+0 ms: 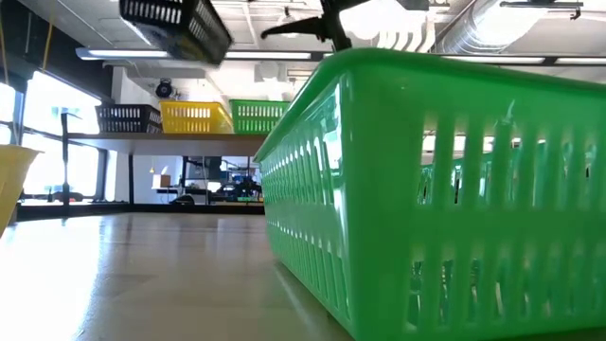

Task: Stack baskets on shelf by color
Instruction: Stack the bottom black basket on top of the black basket on shelf

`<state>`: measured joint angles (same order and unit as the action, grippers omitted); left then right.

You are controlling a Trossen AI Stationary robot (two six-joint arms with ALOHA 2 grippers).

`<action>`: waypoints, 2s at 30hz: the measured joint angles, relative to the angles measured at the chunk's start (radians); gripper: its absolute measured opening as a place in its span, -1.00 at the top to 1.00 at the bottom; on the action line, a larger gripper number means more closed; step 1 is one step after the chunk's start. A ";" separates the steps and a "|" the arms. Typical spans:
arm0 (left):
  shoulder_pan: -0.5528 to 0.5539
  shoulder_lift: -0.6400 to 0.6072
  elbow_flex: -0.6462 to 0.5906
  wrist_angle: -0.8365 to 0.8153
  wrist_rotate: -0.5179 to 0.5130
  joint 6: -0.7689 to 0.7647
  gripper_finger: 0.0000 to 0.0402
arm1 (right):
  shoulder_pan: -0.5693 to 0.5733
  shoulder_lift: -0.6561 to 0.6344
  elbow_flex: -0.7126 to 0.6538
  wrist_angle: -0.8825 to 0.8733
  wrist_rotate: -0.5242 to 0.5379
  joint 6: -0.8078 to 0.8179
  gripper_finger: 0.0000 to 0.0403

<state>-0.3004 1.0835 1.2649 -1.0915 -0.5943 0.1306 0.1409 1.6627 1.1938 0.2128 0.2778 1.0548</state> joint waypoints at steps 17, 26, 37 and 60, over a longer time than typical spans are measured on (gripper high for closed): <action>0.116 -0.395 -0.135 -0.045 -0.066 0.101 1.00 | -0.098 0.000 0.000 0.124 -0.096 -0.141 0.22; 0.254 -0.445 -0.140 -0.079 -0.021 0.204 1.00 | -0.177 0.000 0.000 0.268 -0.172 -0.242 0.22; 0.422 -0.456 -0.140 -0.078 0.095 0.292 1.00 | -0.282 0.000 0.000 0.395 -0.320 -0.315 0.22; 0.760 -0.217 -0.141 0.314 0.345 0.371 1.00 | -0.610 0.001 0.114 0.390 -0.882 -0.341 0.22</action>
<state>0.4592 0.8663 1.1244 -0.7774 -0.2496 0.5015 -0.4691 1.6635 1.3079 0.6033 -0.6044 0.7135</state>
